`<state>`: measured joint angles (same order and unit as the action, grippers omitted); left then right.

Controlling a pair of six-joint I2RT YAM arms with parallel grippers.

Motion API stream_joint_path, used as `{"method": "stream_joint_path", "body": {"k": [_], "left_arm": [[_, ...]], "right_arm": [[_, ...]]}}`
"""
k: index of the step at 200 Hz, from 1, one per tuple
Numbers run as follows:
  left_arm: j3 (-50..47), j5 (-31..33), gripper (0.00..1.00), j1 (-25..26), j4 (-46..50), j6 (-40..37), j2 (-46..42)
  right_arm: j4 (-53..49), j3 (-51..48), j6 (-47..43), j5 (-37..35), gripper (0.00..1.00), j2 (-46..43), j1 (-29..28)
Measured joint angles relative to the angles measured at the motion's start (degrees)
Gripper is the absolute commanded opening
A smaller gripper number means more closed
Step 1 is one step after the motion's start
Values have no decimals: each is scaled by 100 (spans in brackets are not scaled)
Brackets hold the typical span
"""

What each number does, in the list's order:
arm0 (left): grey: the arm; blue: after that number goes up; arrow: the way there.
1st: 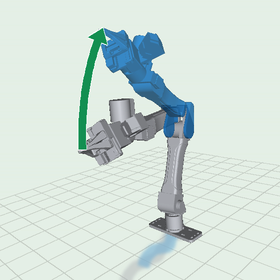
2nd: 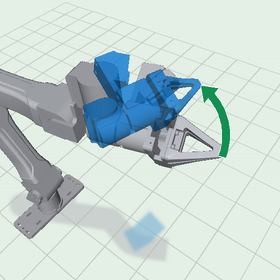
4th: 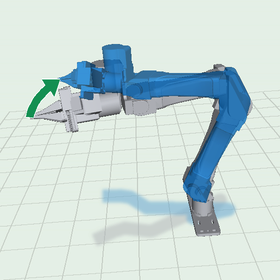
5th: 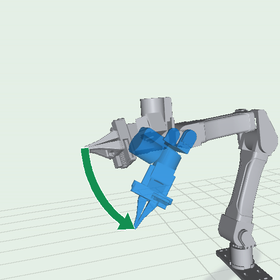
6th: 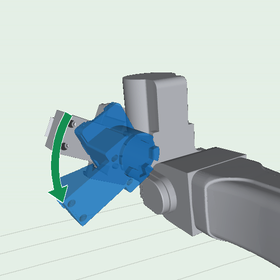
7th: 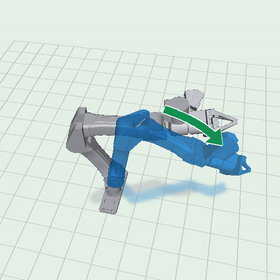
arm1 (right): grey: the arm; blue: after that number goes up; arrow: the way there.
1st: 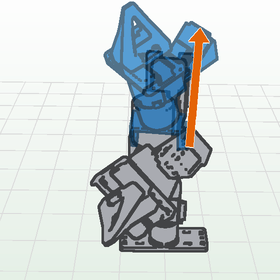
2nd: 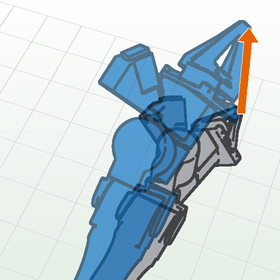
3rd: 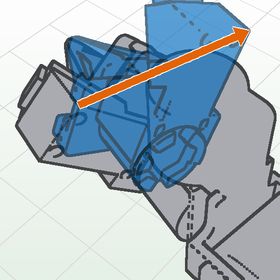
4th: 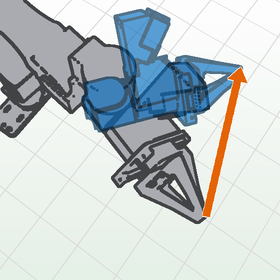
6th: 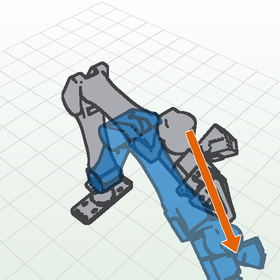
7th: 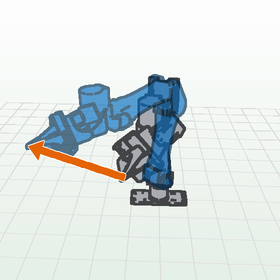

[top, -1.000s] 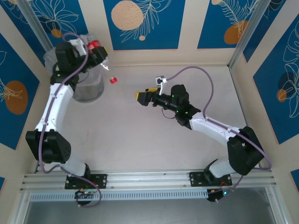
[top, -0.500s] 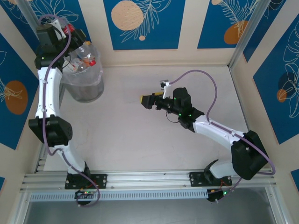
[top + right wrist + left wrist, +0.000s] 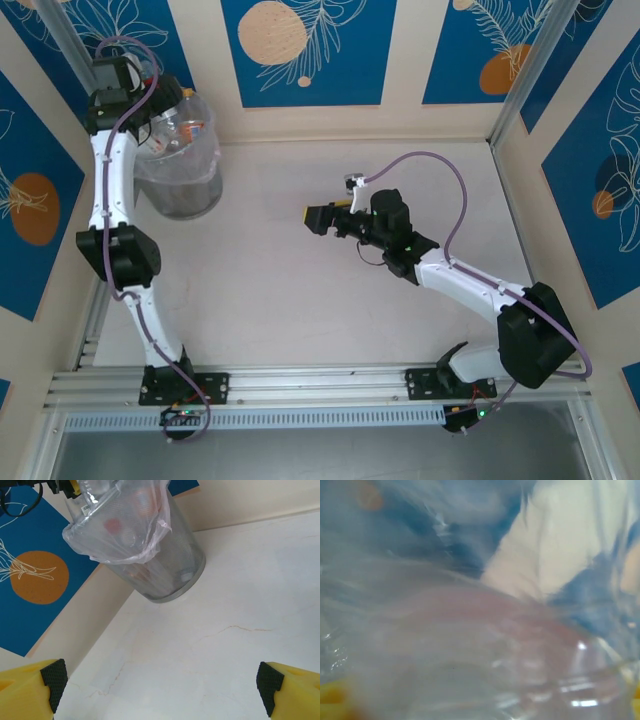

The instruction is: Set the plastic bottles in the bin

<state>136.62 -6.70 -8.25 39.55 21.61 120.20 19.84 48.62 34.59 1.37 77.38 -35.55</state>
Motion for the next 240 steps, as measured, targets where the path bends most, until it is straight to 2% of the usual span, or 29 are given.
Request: {"method": "stream_joint_path", "body": {"k": [52,73,85,93,113,136,156,189,214,240], "left_arm": [[192,133,99,0,566,46,-138],[164,323,99,0,907,48,-518],[-162,433,99,0,940,50,-966],[-688,472,99,2,789,50,-1451],[-2809,531,99,48,66,46,-3130],[-5169,706,99,243,-970,26,-4940],[-6793,929,99,398,-1705,24,-5958],[-8749,1423,99,455,-2481,28,-6559],[-9798,1711,99,476,-2970,-87,-6555],[-10852,1794,99,485,-4024,-417,-6432]], "right_arm": [[-286,0,-297,-323,99,-223,2],[-463,-7,-503,-673,99,-498,48],[-540,-105,-656,-975,99,-750,138],[-573,-227,-769,-1196,99,-938,247],[-627,-737,-1056,-1764,99,-1480,750],[-728,-1443,-1309,-2286,99,-2035,1637],[-927,-1921,-1432,-2494,99,-2304,2470],[-994,-2481,-1526,-2479,99,-2315,3386],[-852,-2826,-1561,-2247,99,-2118,3770],[-595,-2872,-1582,-1902,99,-1596,4059]]}}
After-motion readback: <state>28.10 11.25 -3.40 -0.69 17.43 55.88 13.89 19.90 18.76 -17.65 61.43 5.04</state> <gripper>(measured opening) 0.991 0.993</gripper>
